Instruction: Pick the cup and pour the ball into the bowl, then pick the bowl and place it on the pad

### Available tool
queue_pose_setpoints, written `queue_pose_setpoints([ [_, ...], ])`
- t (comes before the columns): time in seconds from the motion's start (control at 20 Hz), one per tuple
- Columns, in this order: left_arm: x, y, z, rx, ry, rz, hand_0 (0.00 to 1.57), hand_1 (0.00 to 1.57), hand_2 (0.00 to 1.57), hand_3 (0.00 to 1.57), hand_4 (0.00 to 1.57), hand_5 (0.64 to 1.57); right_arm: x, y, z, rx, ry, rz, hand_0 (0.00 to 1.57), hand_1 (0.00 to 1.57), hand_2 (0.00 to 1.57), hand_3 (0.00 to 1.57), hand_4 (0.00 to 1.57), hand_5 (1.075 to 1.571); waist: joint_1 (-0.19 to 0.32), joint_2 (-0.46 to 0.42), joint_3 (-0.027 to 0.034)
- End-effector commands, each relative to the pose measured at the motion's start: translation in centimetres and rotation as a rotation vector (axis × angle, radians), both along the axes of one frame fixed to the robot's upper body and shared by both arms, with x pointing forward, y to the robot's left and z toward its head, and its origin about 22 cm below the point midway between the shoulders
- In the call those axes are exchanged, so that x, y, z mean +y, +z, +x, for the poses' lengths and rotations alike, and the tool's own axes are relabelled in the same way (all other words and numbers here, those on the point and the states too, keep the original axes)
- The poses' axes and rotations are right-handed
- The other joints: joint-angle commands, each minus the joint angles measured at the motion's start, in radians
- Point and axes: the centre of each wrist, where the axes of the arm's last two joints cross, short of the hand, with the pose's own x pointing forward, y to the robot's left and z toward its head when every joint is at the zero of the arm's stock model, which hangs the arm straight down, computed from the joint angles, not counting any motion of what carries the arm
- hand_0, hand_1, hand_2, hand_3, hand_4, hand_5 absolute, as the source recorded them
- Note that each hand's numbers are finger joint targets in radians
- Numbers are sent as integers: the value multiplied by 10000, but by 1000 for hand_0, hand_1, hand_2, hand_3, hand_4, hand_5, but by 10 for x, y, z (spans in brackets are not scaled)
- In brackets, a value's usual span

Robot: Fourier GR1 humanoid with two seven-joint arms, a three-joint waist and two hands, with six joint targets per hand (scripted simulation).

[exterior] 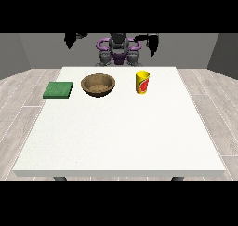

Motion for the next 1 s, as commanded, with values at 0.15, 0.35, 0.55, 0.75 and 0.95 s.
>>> queue_pose_setpoints([
  [0.15, 37, -58, 8, -584, 108, 291, 0, 0, 0, 0, 407, 1484, -23, 3, 7, -1112, -15, -19, 0, 0, 0, 0, 678, 1547, -203, 1282, -4],
  [0.35, 39, -82, 25, -465, 320, 485, 0, 0, 0, 0, 187, 1472, -38, 1, 12, -1033, 374, -65, 0, 0, 0, 0, 676, 1559, -535, 1241, -2],
  [0.55, 46, -108, 27, 506, 82, 569, 0, 0, 0, 0, 0, 1441, -54, -25, 7, -11, 135, -172, 0, 0, 0, 0, 667, 1560, -427, 545, 0],
  [0.75, 30, -115, 39, 437, 16, 836, 0, 0, 0, 0, 162, 1432, -66, -41, 18, -185, 175, -90, 0, 0, 0, 0, 672, 1562, -352, 656, 2],
  [0.95, 28, -130, 52, 582, 307, 628, 0, 0, 0, 0, 189, 1423, -62, -4, 31, -327, 159, 15, 0, 0, 0, 0, 671, 1563, -561, 739, -3],
])
